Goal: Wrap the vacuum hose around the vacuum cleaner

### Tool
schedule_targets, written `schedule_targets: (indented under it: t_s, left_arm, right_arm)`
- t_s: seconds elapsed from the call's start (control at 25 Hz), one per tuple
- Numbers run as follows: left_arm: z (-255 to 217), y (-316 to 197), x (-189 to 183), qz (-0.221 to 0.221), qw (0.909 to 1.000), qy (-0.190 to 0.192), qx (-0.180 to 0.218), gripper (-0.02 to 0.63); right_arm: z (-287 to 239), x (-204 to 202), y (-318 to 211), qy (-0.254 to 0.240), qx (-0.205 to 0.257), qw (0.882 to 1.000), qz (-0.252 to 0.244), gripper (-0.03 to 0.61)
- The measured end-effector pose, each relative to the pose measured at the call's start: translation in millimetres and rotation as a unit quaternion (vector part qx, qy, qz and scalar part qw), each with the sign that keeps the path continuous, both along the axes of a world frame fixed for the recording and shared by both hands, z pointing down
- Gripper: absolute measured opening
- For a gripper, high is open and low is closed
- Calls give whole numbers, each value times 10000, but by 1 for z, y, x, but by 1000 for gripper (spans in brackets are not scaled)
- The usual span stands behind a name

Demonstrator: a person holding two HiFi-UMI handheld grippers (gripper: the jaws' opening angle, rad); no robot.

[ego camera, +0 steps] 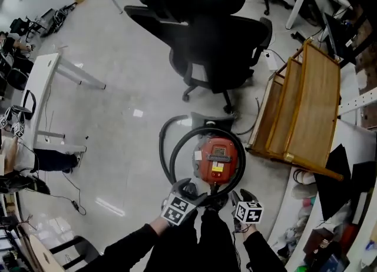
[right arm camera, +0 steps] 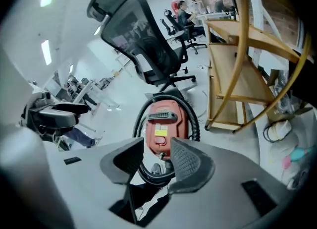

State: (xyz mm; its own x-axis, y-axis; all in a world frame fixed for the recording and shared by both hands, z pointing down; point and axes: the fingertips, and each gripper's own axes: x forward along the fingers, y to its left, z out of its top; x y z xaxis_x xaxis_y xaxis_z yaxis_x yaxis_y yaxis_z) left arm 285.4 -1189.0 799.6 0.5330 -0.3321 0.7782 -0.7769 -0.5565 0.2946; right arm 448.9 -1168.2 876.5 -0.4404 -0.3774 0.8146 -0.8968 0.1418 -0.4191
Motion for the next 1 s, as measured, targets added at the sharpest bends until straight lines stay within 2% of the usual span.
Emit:
schedule_targets:
  t_s: [0.16,0.2,0.28,0.4,0.48,0.56,0.64,0.8,0.92,1.0]
  left_arm:
    - [-53,24,6,-72,9995,320,-23,361]
    - [-66,30,8,-129,9991,404,-55,336]
    - [-92,40,11,-196,9982,554,-88,173]
    - [-123,50,18,60,9979,642,104,88]
    - [-141,60,19,280,9977,471,394,43]
    - [-158,67,16,449,9962,262,695,26]
    - [-175,69,15,540,9939,229,935,25]
    - [-201,70,20,426,9908,599,1132,26]
    - [-215,58,10,442,9879,848,1224,26]
    - [-222,56,2,422,9861,1076,1190,26]
  right_arm:
    - [-71,-33,5,-157,556,9951,-798,131]
    - [-89,-35,3,-176,739,9931,-888,118]
    - [-126,-36,-1,-288,1074,9899,-875,67]
    - [-171,-31,-5,-543,1418,9869,-546,48]
    - [-193,-29,0,-634,1579,9842,-487,35]
    - [-210,-33,8,-586,1726,9815,-583,21]
    - [-223,-37,15,-438,1864,9793,-655,18]
    - [-247,-26,23,-272,2140,9757,-376,18]
    - [-274,-27,17,-241,2471,9687,-41,17]
    - [-290,-34,17,-164,2652,9640,11,15]
